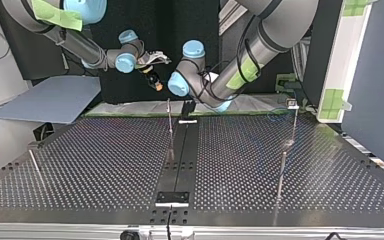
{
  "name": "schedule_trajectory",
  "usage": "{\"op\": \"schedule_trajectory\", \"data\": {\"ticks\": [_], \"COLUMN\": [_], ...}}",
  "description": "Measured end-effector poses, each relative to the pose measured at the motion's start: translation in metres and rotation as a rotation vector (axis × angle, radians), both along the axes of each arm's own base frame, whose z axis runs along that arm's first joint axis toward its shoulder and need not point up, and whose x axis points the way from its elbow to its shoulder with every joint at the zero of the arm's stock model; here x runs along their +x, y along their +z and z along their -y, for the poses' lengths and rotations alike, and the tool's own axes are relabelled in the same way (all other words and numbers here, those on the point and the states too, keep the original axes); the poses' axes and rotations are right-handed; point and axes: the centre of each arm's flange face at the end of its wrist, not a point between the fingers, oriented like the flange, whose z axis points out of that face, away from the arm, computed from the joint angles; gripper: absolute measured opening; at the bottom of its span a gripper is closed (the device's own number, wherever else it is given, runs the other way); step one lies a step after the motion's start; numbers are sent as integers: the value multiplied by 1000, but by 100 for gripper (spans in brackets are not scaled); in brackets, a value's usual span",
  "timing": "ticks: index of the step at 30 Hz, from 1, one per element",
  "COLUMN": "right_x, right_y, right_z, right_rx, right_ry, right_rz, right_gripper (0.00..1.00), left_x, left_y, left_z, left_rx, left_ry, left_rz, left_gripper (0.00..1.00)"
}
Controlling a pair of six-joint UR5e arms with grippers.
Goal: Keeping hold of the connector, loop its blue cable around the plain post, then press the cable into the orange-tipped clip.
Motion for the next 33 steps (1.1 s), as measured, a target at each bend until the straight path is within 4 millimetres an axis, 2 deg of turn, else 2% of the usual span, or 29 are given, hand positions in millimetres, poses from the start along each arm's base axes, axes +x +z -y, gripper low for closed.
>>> {"op": "schedule_trajectory", "data": {"ticks": [8, 24, 33], "right_x": [5, 10, 13], "right_y": [15, 15, 16], "right_z": [-1, -10, -12], "right_rx": [-1, -22, -19], "right_ry": [52, 99, 116], "right_rz": [11, -5, -1], "right_gripper": [0, 0, 0], "left_x": [-8, -8, -2], "left_y": [2, 15, -3], "left_z": [-4, -5, 5], "left_rx": [40, 102, 133], "left_ry": [-6, -32, -59], "left_rz": [-67, -169, -246], "left_gripper": [100, 100, 100]}}
